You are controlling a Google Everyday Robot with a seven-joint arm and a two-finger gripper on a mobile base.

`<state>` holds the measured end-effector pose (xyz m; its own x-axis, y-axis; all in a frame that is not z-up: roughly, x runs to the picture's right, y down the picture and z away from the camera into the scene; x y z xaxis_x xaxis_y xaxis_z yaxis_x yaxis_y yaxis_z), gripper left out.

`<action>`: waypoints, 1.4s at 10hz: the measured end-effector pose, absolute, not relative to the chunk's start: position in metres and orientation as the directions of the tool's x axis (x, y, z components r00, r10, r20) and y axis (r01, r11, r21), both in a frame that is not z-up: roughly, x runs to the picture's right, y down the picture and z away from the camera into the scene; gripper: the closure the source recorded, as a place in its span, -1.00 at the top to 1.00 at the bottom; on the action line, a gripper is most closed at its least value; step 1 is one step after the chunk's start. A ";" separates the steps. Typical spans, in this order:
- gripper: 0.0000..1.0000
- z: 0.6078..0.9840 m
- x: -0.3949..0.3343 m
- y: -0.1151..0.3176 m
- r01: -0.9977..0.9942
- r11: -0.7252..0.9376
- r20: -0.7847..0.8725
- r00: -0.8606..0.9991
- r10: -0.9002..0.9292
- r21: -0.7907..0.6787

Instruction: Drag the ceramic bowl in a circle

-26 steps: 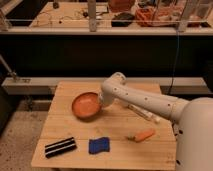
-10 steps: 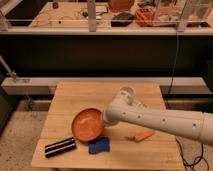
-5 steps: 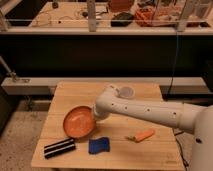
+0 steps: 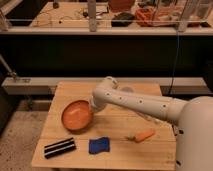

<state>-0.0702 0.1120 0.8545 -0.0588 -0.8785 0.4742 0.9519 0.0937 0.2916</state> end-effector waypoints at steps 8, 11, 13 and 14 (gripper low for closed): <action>-0.99 0.891 0.014 0.074 0.935 0.312 0.492 0.195 -0.849 0.167; -0.99 0.887 0.037 0.079 0.916 0.386 0.495 0.289 -0.820 0.105; -0.99 0.869 0.045 0.097 0.920 0.380 0.491 0.289 -0.822 0.095; -0.99 0.860 0.047 0.105 0.923 0.374 0.490 0.284 -0.824 0.094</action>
<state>0.0468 0.1054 0.8597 0.2839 -0.8245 0.4895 0.9229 0.3735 0.0939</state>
